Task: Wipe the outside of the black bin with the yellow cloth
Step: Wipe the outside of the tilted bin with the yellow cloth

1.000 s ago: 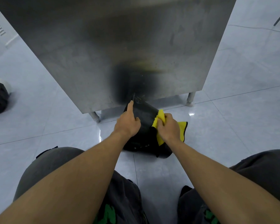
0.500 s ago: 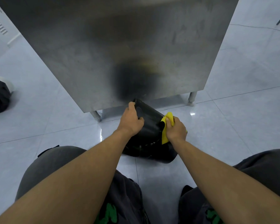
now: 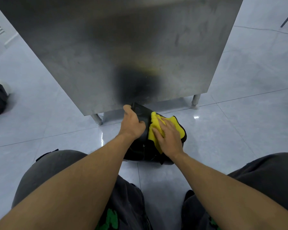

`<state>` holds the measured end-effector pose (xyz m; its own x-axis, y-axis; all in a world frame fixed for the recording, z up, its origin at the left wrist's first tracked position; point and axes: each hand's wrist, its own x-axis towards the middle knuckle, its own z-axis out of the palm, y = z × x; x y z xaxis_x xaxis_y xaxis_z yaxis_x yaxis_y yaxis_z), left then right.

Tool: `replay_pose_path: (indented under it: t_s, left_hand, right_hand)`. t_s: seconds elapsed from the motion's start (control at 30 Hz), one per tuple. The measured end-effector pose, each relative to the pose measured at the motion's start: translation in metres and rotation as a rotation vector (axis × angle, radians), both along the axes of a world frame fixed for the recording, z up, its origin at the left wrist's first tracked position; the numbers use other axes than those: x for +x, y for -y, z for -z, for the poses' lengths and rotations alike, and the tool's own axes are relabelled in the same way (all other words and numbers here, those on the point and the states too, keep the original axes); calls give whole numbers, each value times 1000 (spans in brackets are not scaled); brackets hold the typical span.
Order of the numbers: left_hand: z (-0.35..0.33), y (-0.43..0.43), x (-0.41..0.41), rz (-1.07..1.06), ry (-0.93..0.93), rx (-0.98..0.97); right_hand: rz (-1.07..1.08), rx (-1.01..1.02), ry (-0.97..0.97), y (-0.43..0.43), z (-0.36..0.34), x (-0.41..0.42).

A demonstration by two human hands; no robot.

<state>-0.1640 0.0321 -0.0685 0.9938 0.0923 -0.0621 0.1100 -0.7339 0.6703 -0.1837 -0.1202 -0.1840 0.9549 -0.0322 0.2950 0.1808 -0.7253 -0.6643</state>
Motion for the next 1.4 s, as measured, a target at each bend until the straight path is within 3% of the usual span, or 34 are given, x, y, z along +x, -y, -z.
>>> replay_pose_path:
  t_s: [0.17, 0.3, 0.57, 0.67, 0.83, 0.93, 1.13, 1.27, 1.4]
  left_hand:
    - [-1, -3, 3, 52, -42, 14]
    - [4, -9, 2, 63, -79, 162]
    - [4, 2, 3, 2, -42, 5]
    - [0, 5, 2, -36, -33, -42]
    - [-2, 2, 1, 57, -53, 31]
    - [0, 0, 2, 85, -79, 63]
    - [-2, 6, -1, 101, -75, -28]
    - [-1, 7, 1, 68, -79, 23]
    - [-2, 6, 2, 32, -95, 35]
  right_hand:
    - [281, 21, -253, 19, 12, 1]
    - [368, 55, -386, 25, 10, -1]
    - [-26, -150, -17, 6, 3, -8]
    - [-141, -210, 2, 3, -4, -6]
    - [90, -164, -273, 3, -4, -6]
    - [165, -160, -248, 4, -4, -4]
    - [410, 126, -257, 18, -7, 5]
    - [302, -5, -248, 15, -3, -5]
    - [73, -167, -106, 9, -8, -9]
